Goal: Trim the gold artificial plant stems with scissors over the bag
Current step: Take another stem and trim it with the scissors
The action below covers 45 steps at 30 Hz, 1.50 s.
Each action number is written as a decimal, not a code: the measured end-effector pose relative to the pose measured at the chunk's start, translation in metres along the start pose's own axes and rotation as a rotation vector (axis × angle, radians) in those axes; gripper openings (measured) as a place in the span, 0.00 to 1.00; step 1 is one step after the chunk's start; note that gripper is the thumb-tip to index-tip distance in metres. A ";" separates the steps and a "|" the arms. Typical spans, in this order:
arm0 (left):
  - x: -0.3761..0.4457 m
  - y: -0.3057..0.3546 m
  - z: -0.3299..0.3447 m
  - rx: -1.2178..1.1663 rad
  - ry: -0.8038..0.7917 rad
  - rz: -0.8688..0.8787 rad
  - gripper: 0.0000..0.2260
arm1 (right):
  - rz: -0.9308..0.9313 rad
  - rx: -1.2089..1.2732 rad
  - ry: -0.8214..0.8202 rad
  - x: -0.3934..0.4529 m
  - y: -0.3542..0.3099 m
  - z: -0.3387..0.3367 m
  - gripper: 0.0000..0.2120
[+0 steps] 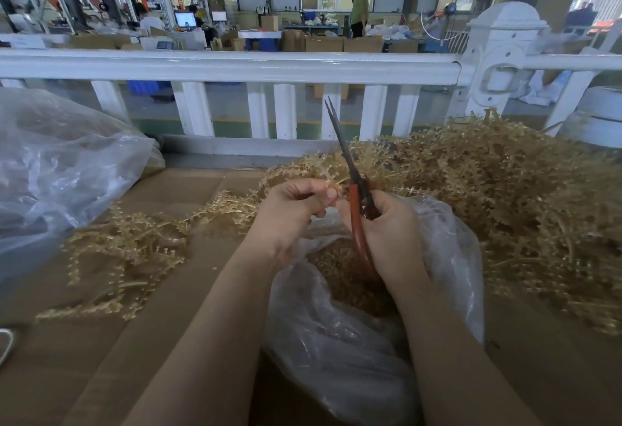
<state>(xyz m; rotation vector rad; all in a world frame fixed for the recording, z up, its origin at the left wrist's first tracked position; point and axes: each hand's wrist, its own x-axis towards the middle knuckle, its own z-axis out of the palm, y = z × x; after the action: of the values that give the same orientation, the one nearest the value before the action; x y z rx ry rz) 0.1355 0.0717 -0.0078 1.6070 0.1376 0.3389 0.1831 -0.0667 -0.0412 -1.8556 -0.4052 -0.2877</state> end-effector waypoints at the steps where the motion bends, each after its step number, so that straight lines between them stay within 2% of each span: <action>1: 0.000 -0.001 0.001 0.003 -0.004 -0.013 0.09 | 0.014 0.018 -0.002 0.000 0.000 0.000 0.10; 5: 0.000 -0.001 0.001 -0.041 -0.014 -0.054 0.06 | 0.042 0.050 -0.005 0.001 0.000 0.000 0.10; 12: 0.003 -0.004 -0.001 -0.112 0.068 -0.053 0.02 | -0.015 -0.013 -0.023 -0.002 0.000 0.001 0.10; 16: 0.005 -0.002 -0.005 -0.156 0.108 -0.036 0.00 | -0.043 -0.146 -0.013 -0.003 0.001 -0.001 0.18; 20: 0.005 -0.001 -0.013 -0.230 0.097 -0.021 0.02 | -0.142 -0.305 0.042 -0.005 0.003 -0.001 0.23; 26: 0.003 0.003 -0.016 -0.299 0.089 -0.014 0.12 | -0.217 -0.470 0.013 -0.006 0.005 0.001 0.30; 45: 0.000 0.007 -0.011 -0.377 0.033 -0.026 0.10 | -0.330 -0.454 0.098 -0.008 0.004 -0.001 0.28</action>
<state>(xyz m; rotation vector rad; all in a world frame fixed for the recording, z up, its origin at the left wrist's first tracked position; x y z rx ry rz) 0.1316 0.0816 -0.0008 1.2263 0.1123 0.3484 0.1776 -0.0696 -0.0474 -2.2005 -0.6177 -0.7423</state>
